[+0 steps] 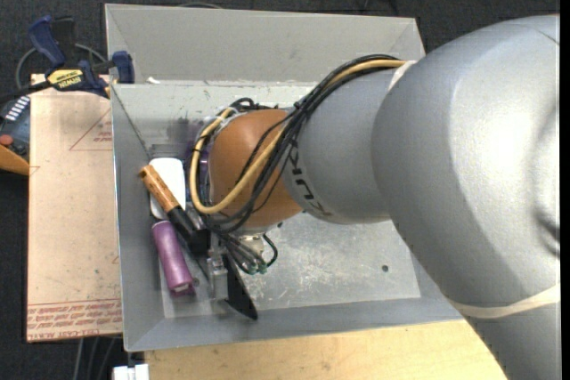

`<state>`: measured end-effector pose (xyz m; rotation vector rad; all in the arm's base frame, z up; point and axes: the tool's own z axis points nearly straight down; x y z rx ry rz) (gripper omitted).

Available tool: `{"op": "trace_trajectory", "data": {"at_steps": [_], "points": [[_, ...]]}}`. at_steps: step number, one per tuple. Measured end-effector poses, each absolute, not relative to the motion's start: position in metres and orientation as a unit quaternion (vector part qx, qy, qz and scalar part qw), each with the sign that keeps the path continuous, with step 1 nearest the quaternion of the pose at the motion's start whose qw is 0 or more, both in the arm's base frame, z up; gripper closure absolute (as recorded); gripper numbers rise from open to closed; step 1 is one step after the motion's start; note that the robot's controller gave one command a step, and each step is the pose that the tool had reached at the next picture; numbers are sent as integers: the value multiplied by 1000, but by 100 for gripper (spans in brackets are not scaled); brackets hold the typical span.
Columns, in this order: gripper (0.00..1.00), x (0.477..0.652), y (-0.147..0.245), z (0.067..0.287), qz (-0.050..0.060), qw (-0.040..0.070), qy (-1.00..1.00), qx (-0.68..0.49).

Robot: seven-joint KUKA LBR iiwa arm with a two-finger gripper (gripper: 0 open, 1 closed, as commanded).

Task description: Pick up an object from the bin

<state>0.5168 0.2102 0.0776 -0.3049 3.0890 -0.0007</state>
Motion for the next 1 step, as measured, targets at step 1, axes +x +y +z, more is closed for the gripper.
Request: {"op": "trace_trajectory", "data": {"at_steps": [1], "points": [[100, 529, 195, 80, -1, 25, 986, -167]]}}
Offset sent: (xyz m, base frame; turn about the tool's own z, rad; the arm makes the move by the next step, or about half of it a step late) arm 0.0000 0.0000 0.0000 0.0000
